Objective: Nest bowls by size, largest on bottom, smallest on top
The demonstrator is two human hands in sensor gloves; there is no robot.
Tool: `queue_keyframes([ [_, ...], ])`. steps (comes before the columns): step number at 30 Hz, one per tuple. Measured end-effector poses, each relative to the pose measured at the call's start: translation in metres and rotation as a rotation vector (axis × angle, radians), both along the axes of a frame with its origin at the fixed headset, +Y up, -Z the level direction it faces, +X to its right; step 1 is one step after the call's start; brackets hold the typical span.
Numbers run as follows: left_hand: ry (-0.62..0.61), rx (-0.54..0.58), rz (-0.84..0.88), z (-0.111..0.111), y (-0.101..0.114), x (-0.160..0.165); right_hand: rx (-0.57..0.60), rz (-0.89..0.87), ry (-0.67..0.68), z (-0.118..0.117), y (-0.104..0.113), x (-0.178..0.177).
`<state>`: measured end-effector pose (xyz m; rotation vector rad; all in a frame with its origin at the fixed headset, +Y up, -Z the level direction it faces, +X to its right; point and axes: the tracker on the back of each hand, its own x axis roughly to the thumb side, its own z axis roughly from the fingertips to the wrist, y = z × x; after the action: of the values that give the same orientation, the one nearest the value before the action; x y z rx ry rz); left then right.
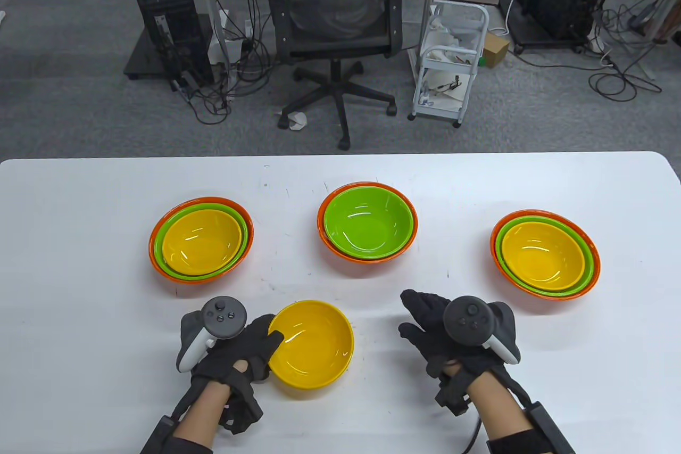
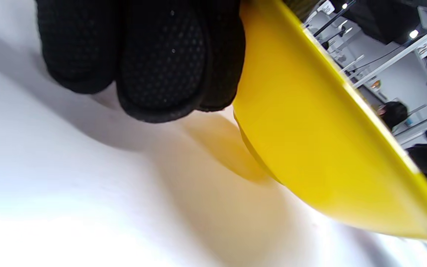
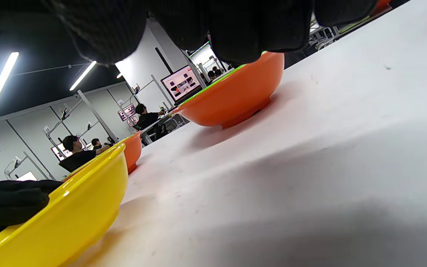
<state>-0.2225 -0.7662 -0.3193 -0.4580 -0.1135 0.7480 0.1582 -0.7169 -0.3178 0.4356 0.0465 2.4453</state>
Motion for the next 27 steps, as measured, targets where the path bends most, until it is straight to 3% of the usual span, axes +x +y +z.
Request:
queue_keyframes([
  [16, -0.137, 0.065, 0.096, 0.01, 0.008, 0.034, -0.209, -0.196, 0.012, 0.001, -0.012, -0.015],
  [27, -0.185, 0.072, 0.11, 0.013, 0.01, 0.042, -0.253, -0.229, 0.013, 0.001, -0.016, -0.022],
])
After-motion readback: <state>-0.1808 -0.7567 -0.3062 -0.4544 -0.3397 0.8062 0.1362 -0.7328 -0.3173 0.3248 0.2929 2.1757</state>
